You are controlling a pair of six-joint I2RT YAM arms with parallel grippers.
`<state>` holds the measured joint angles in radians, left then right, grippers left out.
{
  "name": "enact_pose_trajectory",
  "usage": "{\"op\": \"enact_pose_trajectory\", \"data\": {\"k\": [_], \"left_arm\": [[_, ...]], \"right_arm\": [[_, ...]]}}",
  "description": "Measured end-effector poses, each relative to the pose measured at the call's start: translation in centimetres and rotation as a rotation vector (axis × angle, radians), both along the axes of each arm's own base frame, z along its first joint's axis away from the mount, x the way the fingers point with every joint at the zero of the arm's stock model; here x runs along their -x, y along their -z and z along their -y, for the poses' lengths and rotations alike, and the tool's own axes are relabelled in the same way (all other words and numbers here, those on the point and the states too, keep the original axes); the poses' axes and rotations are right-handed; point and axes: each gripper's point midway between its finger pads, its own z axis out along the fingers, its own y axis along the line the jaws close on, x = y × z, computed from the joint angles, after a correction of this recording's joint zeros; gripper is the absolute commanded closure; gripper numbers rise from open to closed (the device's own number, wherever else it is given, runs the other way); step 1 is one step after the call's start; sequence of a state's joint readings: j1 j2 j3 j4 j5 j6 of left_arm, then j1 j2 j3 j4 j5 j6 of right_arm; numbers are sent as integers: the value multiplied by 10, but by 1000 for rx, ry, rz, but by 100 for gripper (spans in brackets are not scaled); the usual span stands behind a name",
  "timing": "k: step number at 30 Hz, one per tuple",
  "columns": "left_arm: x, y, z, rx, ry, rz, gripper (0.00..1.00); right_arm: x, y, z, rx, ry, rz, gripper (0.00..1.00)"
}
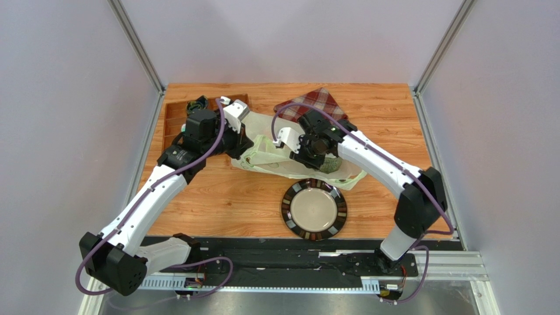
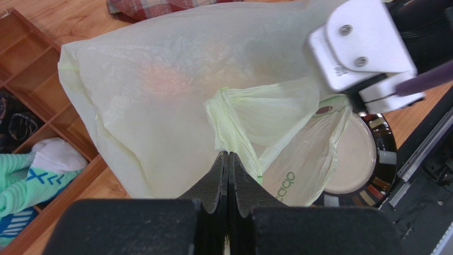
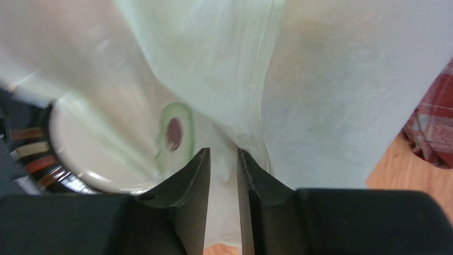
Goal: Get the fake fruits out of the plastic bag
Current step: Adjust the plastic bag at the center of the board.
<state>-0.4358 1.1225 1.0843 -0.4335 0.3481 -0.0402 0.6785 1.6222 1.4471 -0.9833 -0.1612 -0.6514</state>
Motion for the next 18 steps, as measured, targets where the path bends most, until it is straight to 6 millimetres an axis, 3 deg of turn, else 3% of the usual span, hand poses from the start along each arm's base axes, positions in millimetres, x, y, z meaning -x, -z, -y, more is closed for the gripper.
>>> {"op": "enact_pose_trajectory", "data": {"k": [5,9,15,18], "left_arm": [[-4,1,-3,-6,-15,-2,100],[-5,3,-3,-8,-19,-7,100],[-13,8,-4,-18,-33,-19,100],[-17,8,-3,-18,-36,-21,100]], "right_arm": [[-49,28,-9,92,59,78,67],[-75,42,-15,122,90,134,52],[-118,27,-16,114,185,336,47],[-127,22,-18,98,216,380,45]]}}
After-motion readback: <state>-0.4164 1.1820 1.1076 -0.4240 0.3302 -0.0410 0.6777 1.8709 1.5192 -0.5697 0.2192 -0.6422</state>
